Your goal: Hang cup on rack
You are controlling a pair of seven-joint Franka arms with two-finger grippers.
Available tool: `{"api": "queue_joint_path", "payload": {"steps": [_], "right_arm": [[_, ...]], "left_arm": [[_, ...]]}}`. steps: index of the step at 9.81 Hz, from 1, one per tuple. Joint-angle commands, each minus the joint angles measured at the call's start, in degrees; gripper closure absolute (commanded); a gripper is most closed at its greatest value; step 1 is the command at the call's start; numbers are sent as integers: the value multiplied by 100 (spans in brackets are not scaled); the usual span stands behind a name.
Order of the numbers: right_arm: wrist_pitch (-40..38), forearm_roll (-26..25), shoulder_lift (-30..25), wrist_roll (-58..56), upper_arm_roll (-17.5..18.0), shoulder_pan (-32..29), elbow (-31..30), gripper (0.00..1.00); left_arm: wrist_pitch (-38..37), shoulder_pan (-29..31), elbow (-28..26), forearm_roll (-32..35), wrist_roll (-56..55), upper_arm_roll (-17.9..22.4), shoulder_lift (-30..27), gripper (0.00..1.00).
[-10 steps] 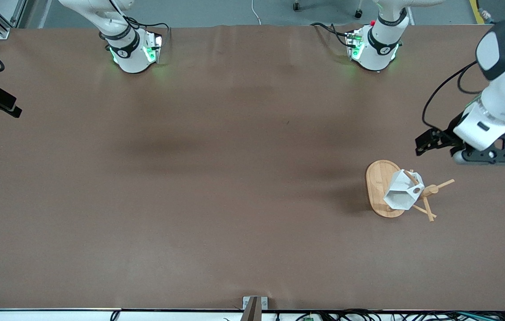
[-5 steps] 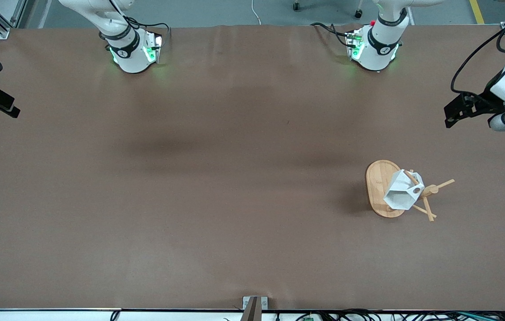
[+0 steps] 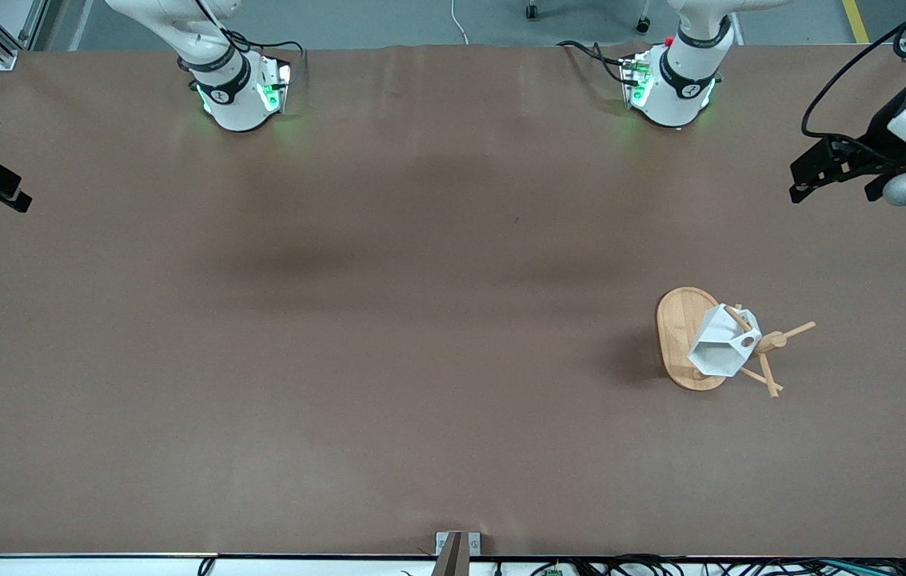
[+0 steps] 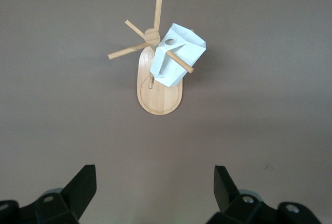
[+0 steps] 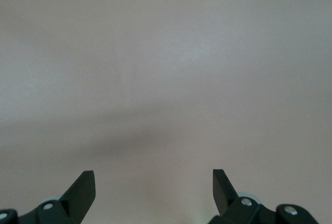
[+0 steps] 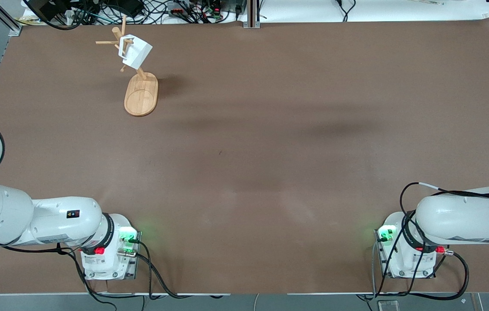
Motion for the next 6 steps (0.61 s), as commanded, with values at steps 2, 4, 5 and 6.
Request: {"api": "queue_joint_path", "payload": {"steps": [2,4,5,6], "right_arm": [[-13,50,-13,-245,7,-68,-9,0],[-101,50,-31,-281,7,-68,-35,0],[-110,67,-23,-273,7,-68,-27,0],[-110,67,-22,-273,7,-51,-18,0]], "left_arm": [[-36,101,-272,-5,64,-57,-142,0],[-36,83,-185,31,56,-66,-81,0],[-36,92,-175,170,65,-66,-80,0],[-36,83,-175,258,73,-66,-80,0]]}}
